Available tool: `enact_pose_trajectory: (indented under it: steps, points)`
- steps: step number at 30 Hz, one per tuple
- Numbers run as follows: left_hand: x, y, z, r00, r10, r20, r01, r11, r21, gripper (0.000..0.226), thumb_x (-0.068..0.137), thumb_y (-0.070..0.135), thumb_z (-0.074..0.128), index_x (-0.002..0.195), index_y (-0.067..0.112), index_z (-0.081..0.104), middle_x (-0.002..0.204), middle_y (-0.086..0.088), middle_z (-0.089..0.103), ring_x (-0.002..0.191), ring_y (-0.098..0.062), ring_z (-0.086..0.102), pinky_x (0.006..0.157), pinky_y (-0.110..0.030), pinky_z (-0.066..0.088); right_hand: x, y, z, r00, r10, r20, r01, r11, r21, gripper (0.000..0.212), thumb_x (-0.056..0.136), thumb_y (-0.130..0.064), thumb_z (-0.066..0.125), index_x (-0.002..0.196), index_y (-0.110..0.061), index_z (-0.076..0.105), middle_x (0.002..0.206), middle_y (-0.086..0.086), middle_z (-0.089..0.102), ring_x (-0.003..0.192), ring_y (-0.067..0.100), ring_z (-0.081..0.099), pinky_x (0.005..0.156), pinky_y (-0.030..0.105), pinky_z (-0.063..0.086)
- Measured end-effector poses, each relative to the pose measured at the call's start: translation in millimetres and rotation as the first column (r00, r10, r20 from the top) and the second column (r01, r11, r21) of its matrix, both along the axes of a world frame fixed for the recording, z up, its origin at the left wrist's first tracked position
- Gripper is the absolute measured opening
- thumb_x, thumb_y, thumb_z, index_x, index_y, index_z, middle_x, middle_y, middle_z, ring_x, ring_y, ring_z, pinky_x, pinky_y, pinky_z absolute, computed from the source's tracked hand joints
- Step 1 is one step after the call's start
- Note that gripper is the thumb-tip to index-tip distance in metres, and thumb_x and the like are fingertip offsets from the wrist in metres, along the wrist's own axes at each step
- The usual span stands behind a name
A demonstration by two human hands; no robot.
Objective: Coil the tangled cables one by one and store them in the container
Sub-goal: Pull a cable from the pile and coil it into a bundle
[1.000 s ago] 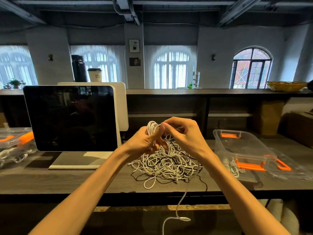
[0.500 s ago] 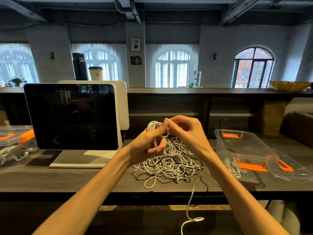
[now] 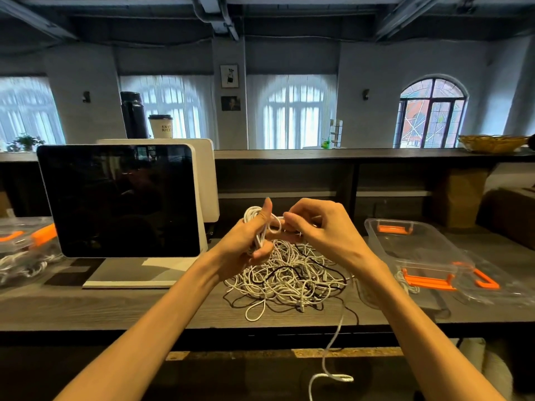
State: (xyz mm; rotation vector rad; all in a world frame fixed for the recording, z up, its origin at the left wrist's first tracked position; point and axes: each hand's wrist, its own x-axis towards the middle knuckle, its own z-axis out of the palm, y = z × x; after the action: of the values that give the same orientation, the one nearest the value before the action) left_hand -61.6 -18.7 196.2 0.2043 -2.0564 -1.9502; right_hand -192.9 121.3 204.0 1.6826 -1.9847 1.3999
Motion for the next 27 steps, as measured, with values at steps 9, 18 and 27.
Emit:
enact_pose_trajectory:
  steps: [9, 18, 27]
  points:
    - [-8.1, -7.2, 3.3, 0.986, 0.047, -0.159, -0.020, 0.985, 0.169, 0.062, 0.103, 0.058, 0.030, 0.123, 0.009, 0.063, 0.107, -0.008, 0.074, 0.040, -0.005, 0.035, 0.039, -0.014, 0.030, -7.7, -4.5, -11.0, 0.966, -0.213, -0.149, 0.240, 0.951, 0.196, 0.026, 0.107, -0.036, 0.049, 0.096, -0.021, 0.067, 0.077, -0.004, 0.066, 0.066, 0.012, 0.059, 0.061, 0.034, 0.049]
    - [-15.9, -23.3, -3.0, 0.928, 0.350, -0.125, -0.304, 0.909, 0.286, 0.043, 0.098, 0.055, 0.051, 0.085, 0.015, 0.060, 0.078, -0.003, 0.072, 0.045, -0.007, 0.044, 0.046, -0.015, 0.037, 13.2, -2.7, -0.2, 0.971, 0.239, -0.015, -0.209, 0.876, 0.434, 0.025, 0.107, -0.038, 0.049, 0.088, -0.033, 0.064, 0.083, -0.008, 0.067, 0.072, 0.010, 0.060, 0.065, 0.026, 0.047]
    - [-16.8, -15.5, 8.4, 0.963, 0.231, -0.140, -0.108, 0.805, 0.583, 0.021, 0.099, 0.027, 0.062, 0.100, 0.006, 0.064, 0.085, -0.013, 0.074, 0.085, -0.025, 0.076, 0.077, -0.036, 0.063, 15.0, -14.7, -5.9, 0.974, 0.225, -0.023, -0.186, 0.854, 0.485, 0.025, 0.106, -0.036, 0.054, 0.089, -0.027, 0.070, 0.085, -0.011, 0.070, 0.078, 0.001, 0.065, 0.069, 0.015, 0.047]
